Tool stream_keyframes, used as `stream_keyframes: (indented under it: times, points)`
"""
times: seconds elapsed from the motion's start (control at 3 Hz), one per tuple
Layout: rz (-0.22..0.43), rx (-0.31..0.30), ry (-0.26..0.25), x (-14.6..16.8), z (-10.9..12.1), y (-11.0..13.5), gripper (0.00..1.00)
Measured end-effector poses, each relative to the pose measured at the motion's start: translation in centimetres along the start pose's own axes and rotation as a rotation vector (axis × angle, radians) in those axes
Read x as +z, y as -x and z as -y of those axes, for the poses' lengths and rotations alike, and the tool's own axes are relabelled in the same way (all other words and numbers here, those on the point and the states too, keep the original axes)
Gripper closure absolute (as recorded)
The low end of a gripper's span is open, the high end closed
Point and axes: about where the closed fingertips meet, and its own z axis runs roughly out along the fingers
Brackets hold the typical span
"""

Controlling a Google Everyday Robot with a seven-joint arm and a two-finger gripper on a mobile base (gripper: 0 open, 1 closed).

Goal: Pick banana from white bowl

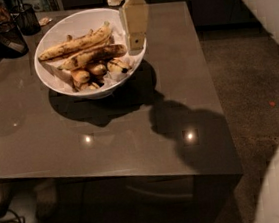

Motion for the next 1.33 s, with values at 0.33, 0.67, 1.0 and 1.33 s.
stream_keyframes:
  times: [0.33, 0.67, 1.0, 1.33]
  points:
    - [0.019, -0.002, 0.024, 1.6, 1.1, 0.6, 0.23]
    - [0.034, -0.005, 0.052, 3.2, 1.8, 1.1, 0.3]
    - [0.043, -0.004, 0.074, 4.4, 2.2, 1.4, 0.31]
    - [0.047, -0.011, 0.091, 5.2, 2.3, 1.9, 0.32]
